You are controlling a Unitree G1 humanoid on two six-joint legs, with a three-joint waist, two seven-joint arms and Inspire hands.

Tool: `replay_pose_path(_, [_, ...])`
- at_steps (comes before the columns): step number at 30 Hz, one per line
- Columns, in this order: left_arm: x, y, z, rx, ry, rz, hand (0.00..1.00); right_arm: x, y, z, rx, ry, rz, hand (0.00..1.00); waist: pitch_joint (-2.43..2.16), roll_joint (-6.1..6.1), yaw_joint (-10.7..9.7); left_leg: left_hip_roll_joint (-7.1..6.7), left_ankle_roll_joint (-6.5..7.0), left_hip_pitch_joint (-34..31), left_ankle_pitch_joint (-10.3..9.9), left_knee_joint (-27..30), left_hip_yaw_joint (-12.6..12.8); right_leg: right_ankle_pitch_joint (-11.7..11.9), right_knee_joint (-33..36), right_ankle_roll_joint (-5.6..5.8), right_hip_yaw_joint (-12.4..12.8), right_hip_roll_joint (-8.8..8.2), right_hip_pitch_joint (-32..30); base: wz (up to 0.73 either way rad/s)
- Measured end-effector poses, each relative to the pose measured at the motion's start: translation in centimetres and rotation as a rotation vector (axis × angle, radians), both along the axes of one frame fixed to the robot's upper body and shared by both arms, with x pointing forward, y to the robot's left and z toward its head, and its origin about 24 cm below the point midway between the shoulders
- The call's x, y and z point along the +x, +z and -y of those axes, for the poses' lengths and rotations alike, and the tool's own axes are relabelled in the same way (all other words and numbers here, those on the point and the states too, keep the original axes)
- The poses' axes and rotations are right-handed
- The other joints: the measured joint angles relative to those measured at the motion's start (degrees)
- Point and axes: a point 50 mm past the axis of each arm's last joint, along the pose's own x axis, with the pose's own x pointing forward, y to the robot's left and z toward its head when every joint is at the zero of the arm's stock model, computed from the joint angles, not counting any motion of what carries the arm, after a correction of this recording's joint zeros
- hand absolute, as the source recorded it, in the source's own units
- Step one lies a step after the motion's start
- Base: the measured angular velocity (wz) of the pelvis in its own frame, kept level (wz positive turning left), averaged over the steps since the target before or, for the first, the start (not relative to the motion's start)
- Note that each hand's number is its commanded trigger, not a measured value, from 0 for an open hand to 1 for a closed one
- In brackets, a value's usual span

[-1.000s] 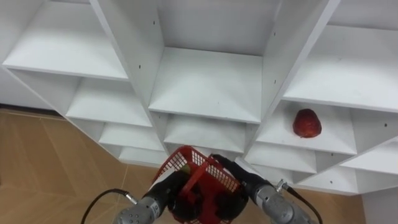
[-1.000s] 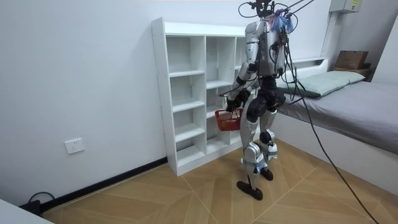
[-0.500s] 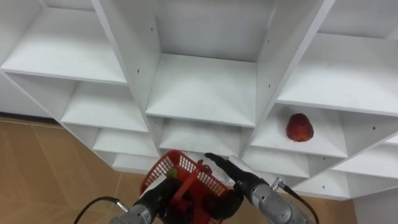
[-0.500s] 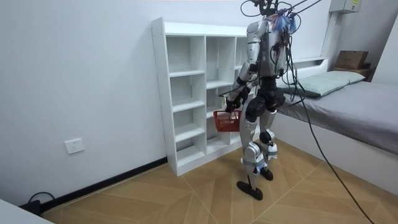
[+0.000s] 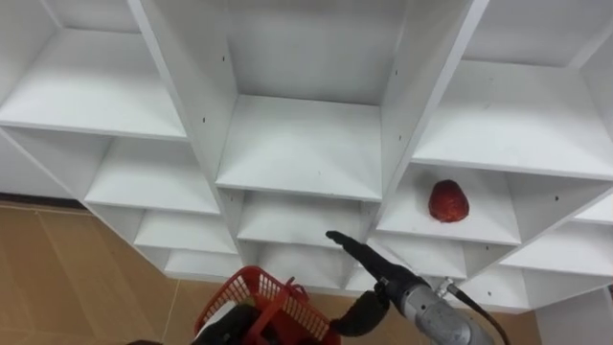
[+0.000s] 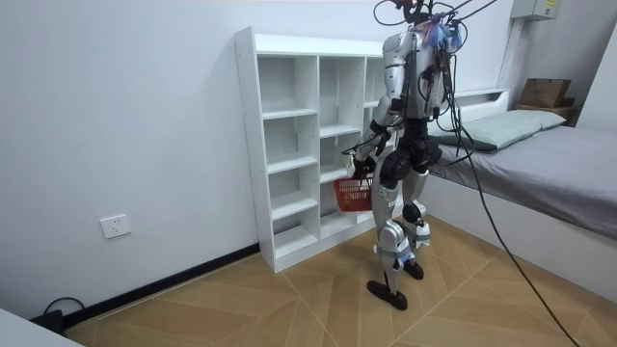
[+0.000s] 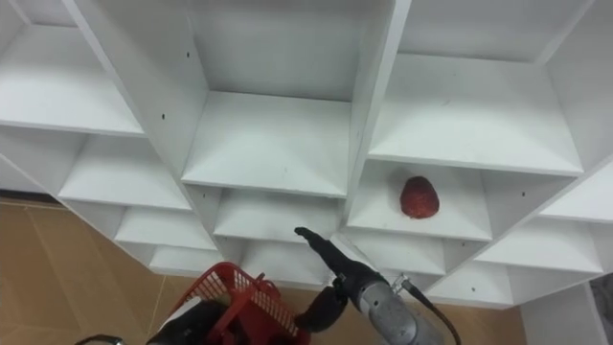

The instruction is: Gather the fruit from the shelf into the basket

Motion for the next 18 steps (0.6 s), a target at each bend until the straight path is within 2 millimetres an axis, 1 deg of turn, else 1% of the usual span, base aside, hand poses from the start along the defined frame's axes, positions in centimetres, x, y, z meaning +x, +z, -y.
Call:
replay_pose_path(5, [-0.7, -0.3, -0.3, 0.016, 0.064, -0.002, 1.00, -0.7, 0.7, 1.2, 0.026, -0.078, 0.040, 0.00, 0.00, 0.20, -0.10, 0.05, -0.03, 1.24, -0.02, -0.59, 0.65, -0.02, -0.38, 0.03, 0.70, 0.20, 0.71, -0.07])
replay_pose_path(10, [-0.8, -0.4, -0.6, 0.021, 0.095, -0.004, 1.00, -1.2, 0.9, 1.5, 0.044, -0.144, 0.066, 0.00, 0.03, 0.29, -0.09, 0.06, -0.04, 1.83, -0.09, -0.98, 1.58, -0.01, -0.24, 0.04, 1.65, 0.37, 0.65, -0.11])
replay_pose_path(14, [-1.0, -0.5, -0.8, 0.020, 0.114, -0.011, 1.00, -1.5, 1.2, 1.5, 0.060, -0.186, 0.102, 0.00, -0.07, 0.58, -0.38, 0.10, -0.05, 1.94, -0.22, -0.98, 1.91, 0.00, -0.18, 0.06, 2.04, 0.46, 0.63, -0.05])
replay_pose_path(18, [-1.2, -0.6, -0.6, 0.013, 0.117, -0.016, 1.00, -1.5, 1.2, 1.5, 0.063, -0.212, 0.123, 0.00, -0.20, 0.92, -0.52, 0.11, -0.03, 2.07, -0.27, -0.98, 2.19, 0.03, -0.16, 0.09, 2.46, 0.55, 0.60, -0.05])
